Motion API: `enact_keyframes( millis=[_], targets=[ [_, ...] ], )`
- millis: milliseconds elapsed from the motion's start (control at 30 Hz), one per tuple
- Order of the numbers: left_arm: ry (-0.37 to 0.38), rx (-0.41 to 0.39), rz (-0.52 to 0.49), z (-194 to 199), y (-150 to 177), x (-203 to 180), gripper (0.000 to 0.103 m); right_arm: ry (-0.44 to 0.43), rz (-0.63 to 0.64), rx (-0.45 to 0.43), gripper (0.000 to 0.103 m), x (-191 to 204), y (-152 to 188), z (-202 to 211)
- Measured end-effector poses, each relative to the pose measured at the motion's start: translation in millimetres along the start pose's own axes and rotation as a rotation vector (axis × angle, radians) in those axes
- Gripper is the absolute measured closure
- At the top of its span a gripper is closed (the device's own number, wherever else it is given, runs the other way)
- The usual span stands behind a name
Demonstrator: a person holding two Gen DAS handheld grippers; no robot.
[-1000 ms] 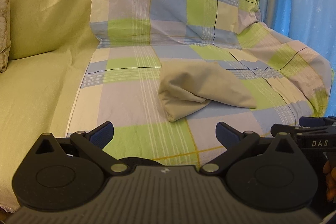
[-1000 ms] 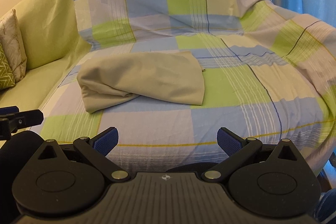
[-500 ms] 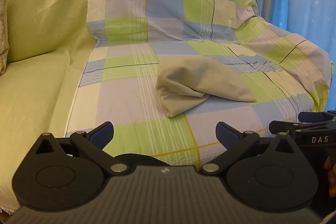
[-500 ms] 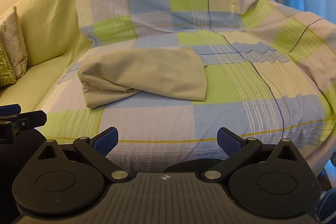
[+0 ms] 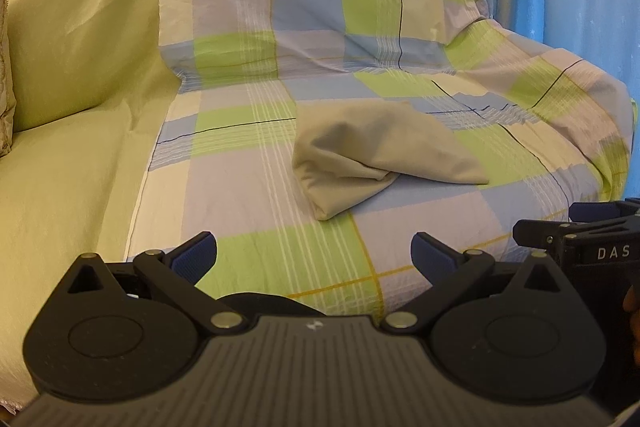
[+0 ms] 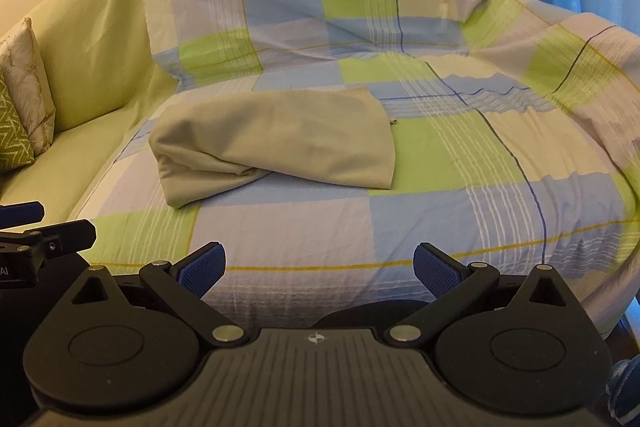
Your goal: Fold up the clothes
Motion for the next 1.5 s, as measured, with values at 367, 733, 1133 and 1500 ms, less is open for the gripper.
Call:
enact_keyframes(
  millis=[367,733,1133,1500],
  targets=[
    [-0.003,0.006,-0.021,-2.2,0.1,-2.9,0.001,-0.004,-0.008,0.004,0.0,0.0,-0.3,-1.2],
    [0.003,0.003,-0.014,-2.7,0.5,-1.8,0.001,0.006,-0.004,0.007,0.0,0.0,-0.2,-2.5],
    [0.023,0.003,-0.01,-1.4,-0.6,-1.1,0.001,0.018,0.005,0.018,0.0,0.3,0.4,-4.5],
    [0.071,0.03,-0.048,-4.0,-5.4,-6.3,0.001,0.011,-0.003,0.045,0.0,-1.6,-2.8,-7.1]
  ],
)
Point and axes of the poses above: each gripper's, at about its wrist camera, not at the fingertips, and z roughly against the way its jaws point, x to its left, y to its underside, the point moved 3 cm from there along -z, roughly the way its jaws point, and after that the axes turned 13 degrees about y, right-handed, at the moved point
